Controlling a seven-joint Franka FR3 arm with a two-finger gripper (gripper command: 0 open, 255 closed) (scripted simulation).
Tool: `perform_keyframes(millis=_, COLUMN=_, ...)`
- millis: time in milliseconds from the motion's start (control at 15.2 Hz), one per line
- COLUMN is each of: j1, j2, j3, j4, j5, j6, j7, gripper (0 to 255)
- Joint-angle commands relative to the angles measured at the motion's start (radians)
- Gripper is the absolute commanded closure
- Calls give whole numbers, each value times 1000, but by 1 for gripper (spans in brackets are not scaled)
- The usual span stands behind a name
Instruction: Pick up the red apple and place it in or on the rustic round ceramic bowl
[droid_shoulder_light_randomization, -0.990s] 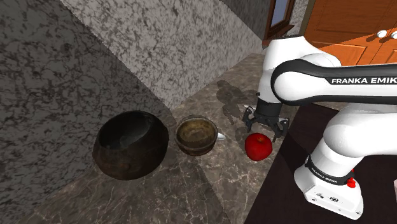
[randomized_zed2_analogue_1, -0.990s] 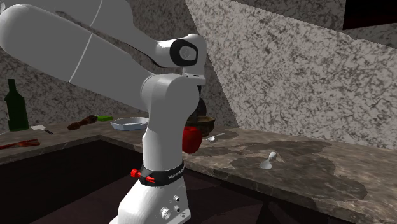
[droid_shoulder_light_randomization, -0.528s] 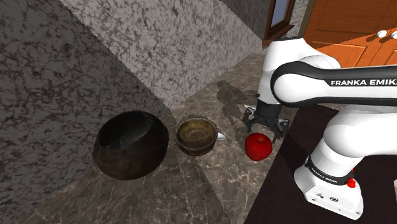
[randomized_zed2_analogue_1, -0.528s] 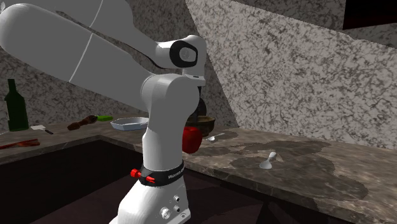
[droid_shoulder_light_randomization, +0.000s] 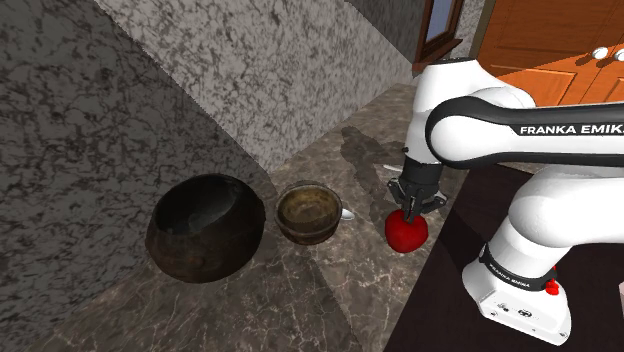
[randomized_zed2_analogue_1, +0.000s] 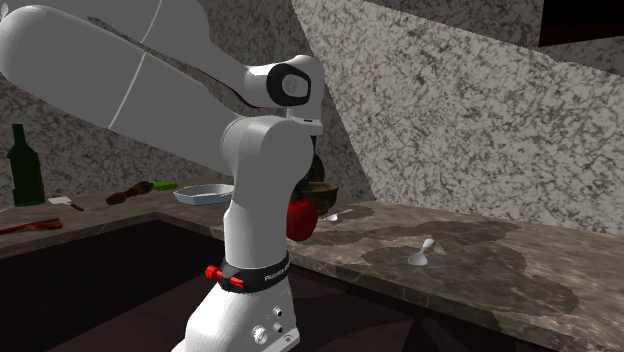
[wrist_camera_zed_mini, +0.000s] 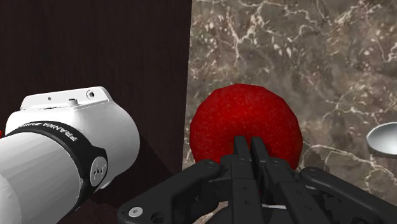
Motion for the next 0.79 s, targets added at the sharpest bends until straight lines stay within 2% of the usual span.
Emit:
perform_keyframes(millis=0, j1=0, j2=0, j3=0, j4=0, j5=0, j6=0, j7=0, gripper=255)
perform_keyframes(millis=726, j1=-39, j2=-46, j3=-84, j4=110, j5=-93, j6=-148, j7=17, gripper=255)
